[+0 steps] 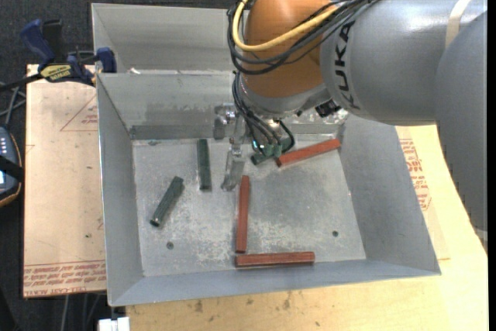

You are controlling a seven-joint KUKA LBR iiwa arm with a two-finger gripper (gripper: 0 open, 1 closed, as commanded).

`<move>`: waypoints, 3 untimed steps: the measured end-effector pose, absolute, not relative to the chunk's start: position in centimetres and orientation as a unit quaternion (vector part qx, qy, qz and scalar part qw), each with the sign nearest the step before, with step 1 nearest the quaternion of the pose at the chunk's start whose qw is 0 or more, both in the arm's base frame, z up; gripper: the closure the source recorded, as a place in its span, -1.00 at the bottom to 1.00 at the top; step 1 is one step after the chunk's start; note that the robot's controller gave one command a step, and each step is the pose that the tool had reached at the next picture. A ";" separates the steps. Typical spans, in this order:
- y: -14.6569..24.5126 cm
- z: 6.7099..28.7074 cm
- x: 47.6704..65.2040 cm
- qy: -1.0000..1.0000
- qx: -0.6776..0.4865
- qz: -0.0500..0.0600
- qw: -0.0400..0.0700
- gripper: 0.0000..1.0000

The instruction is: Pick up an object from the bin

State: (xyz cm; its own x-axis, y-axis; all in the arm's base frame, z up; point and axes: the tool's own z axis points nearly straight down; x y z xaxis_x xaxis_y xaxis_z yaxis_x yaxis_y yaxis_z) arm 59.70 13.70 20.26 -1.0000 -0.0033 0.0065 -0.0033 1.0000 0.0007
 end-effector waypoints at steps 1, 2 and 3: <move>13.6 20.7 59.9 -1.000 0.000 -0.001 -0.001 -1.00; 13.7 20.7 59.9 -1.000 0.002 -0.001 -0.001 -1.00; 14.8 16.0 59.8 -0.998 0.070 -0.001 -0.002 -1.00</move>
Offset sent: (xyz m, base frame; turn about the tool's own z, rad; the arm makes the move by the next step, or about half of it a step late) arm 0.0032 0.0571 -0.1326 -0.3820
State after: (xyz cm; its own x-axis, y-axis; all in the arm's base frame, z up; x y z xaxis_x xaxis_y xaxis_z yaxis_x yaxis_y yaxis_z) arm 59.78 14.82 16.01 -0.9901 -0.1401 -0.0045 -0.1401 0.9901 0.0012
